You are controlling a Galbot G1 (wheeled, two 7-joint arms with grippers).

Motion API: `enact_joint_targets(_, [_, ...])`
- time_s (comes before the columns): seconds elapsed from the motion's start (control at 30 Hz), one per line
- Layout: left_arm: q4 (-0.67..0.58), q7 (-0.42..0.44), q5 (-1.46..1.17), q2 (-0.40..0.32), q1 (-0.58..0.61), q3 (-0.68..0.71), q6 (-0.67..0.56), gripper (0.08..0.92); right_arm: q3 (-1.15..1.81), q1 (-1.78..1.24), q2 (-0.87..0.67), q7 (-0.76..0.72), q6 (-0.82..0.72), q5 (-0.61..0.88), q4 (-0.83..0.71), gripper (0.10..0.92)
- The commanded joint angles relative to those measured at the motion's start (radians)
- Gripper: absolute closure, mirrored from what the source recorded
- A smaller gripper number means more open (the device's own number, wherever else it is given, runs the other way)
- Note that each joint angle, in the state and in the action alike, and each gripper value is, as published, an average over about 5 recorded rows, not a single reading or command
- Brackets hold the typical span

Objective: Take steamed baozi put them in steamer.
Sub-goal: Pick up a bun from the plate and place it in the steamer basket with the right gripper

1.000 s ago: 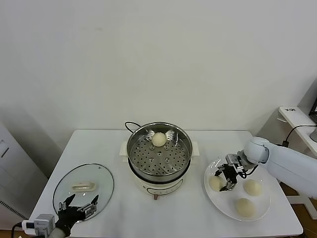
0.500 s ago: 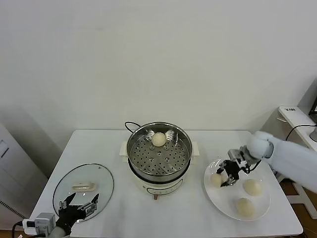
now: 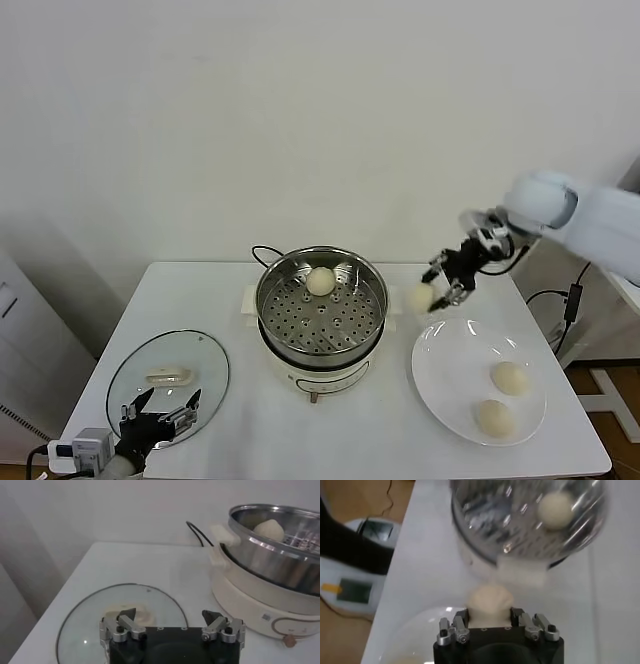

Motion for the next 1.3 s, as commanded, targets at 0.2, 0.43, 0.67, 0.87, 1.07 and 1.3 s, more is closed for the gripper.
enact_joint_targets(0.2, [0.008,0.000,-0.003,0.000,-0.013,0.004,-0.001,0.177,0.074,-0.035,0.218,0.232,-0.150,0.270,0.024,0.508])
enact_joint_targets(0.43, [0.010,0.000,-0.002,-0.003,-0.013,0.005,-0.001,0.177,0.109,-0.166,0.308,0.325,-0.198,0.259,-0.018,0.508])
enact_joint_targets(0.67, [0.011,0.000,-0.002,-0.002,-0.018,0.006,-0.001,0.177,0.155,-0.274,0.411,0.396,-0.226,0.226,-0.107,0.508])
enact_joint_targets(0.87, [0.012,-0.001,-0.003,-0.005,-0.017,0.007,-0.001,0.177,0.172,-0.326,0.486,0.409,-0.231,0.187,-0.193,0.508])
enact_joint_targets(1.07, [0.013,0.000,-0.004,-0.006,-0.019,0.008,-0.001,0.177,0.176,-0.365,0.519,0.426,-0.240,0.151,-0.228,0.508])
enact_joint_targets(1.3, [0.013,0.000,-0.007,-0.006,-0.018,0.007,-0.002,0.177,0.184,-0.406,0.530,0.442,-0.246,0.130,-0.241,0.508])
